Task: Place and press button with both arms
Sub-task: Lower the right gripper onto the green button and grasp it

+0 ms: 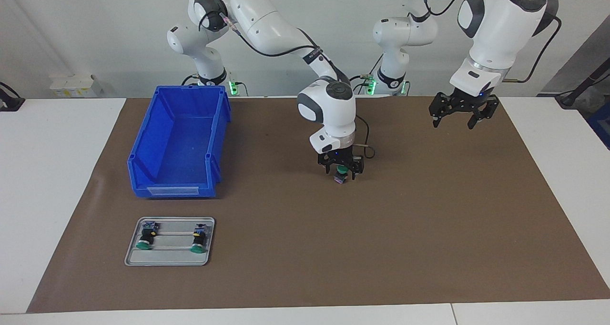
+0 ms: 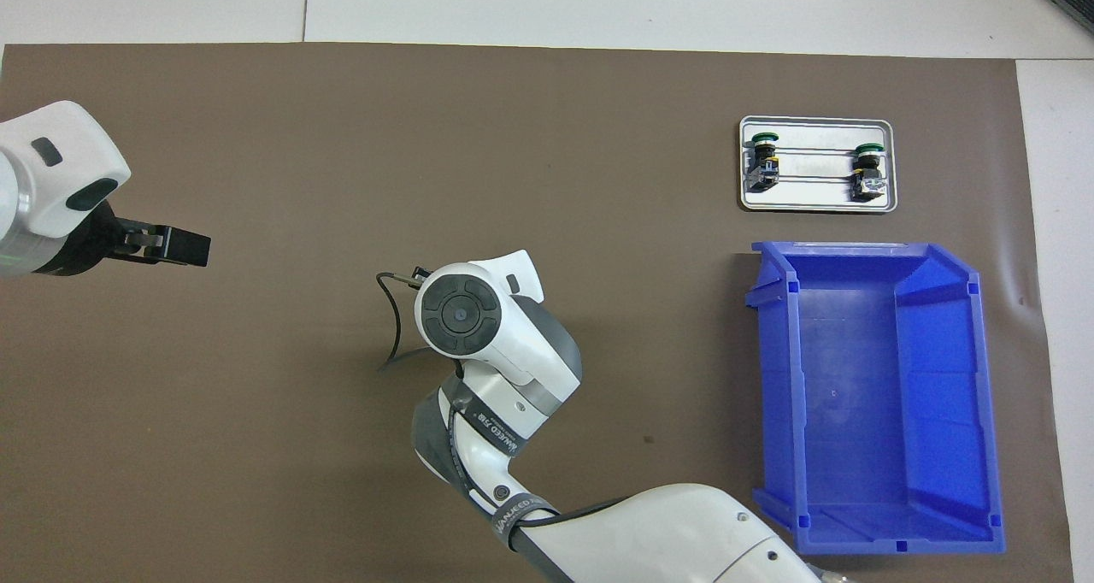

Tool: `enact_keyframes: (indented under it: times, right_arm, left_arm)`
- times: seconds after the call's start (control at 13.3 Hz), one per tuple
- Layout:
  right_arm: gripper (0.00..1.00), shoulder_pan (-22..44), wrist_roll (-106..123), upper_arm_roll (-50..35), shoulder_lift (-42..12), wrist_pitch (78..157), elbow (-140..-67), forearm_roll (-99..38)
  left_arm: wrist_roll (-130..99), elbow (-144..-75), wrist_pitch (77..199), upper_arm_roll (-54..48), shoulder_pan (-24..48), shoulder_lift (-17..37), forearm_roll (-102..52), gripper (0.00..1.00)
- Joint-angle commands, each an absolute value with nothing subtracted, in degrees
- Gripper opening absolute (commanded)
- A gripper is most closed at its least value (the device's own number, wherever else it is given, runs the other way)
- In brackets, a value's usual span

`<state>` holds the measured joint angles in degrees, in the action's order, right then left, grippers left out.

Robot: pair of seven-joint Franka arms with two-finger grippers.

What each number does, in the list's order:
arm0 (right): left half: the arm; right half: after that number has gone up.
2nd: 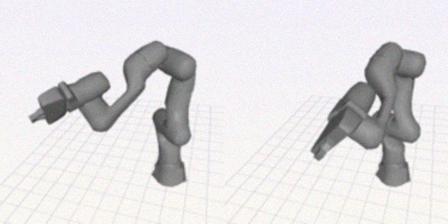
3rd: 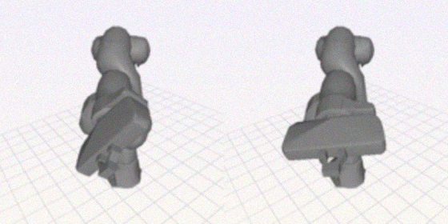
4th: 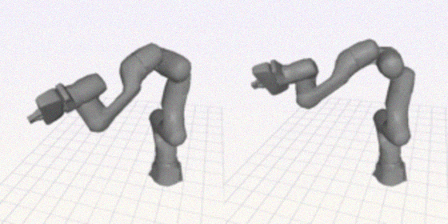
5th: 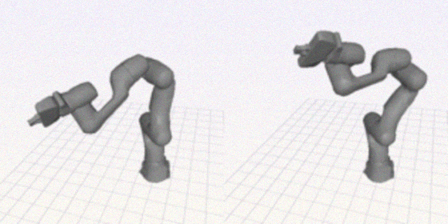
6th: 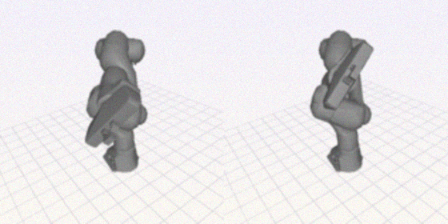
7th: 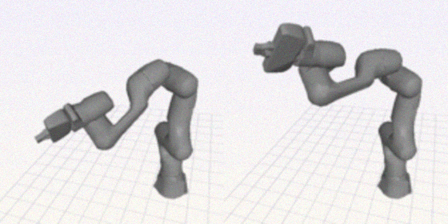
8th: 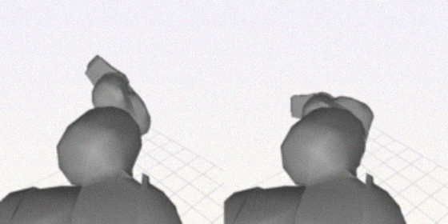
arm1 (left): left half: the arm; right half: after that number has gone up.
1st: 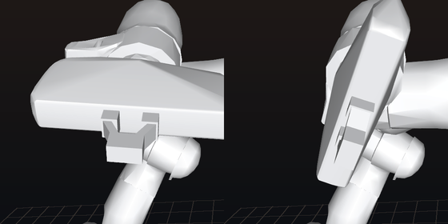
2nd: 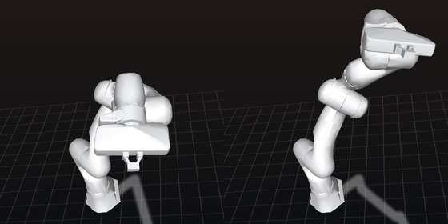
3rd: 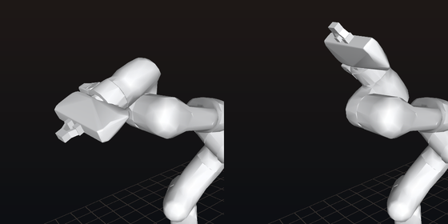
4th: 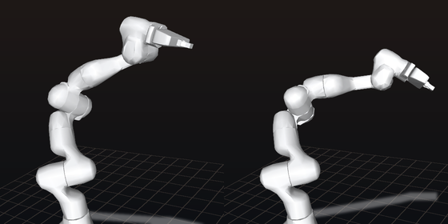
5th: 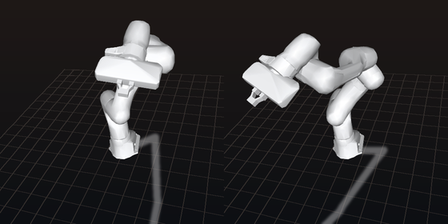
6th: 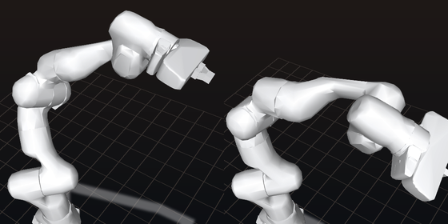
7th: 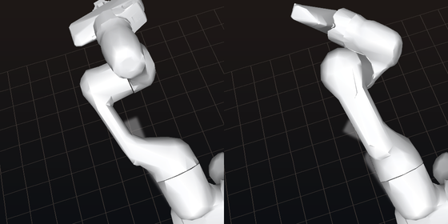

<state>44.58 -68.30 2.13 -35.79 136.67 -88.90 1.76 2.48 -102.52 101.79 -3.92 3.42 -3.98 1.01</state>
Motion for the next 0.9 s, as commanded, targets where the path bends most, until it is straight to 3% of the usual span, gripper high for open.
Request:
enact_keyframes:
  times: [0.0, 0.15, 0.3, 0.6, 0.83]
  right_arm:
    - [0.77, 44.56, -70.57, 2.11, -35.07, 140.27, -91.49, 2.55]
    - [0.49, 44.65, -70.58, 2.11, -34.98, 140.19, -91.58, 2.64]
    - [0.0, 44.65, -70.58, 2.2, -34.98, 139.58, -91.5, 2.99]
    - [0.0, 44.56, -70.32, 2.72, -34.02, 135.18, -89.21, 3.43]
    - [0.0, 42.2, -68.65, 2.9, -26.84, 129.92, -90.26, 6.93]
  left_arm:
    - [3.08, -104.41, 102.66, -4.22, 2.81, -5.62, 1.85, 1.0]
    - [3.08, -104.41, 102.66, -4.22, 2.81, -5.62, 1.85, 1.0]
    - [3.08, -104.41, 102.66, -4.22, 2.81, -5.62, 1.85, 1.0]
    - [3.08, -104.41, 102.66, -4.22, 2.81, -5.62, 1.85, 1.0]
    - [3.08, -104.41, 102.66, -4.22, 2.81, -5.62, 1.85, 1.0]
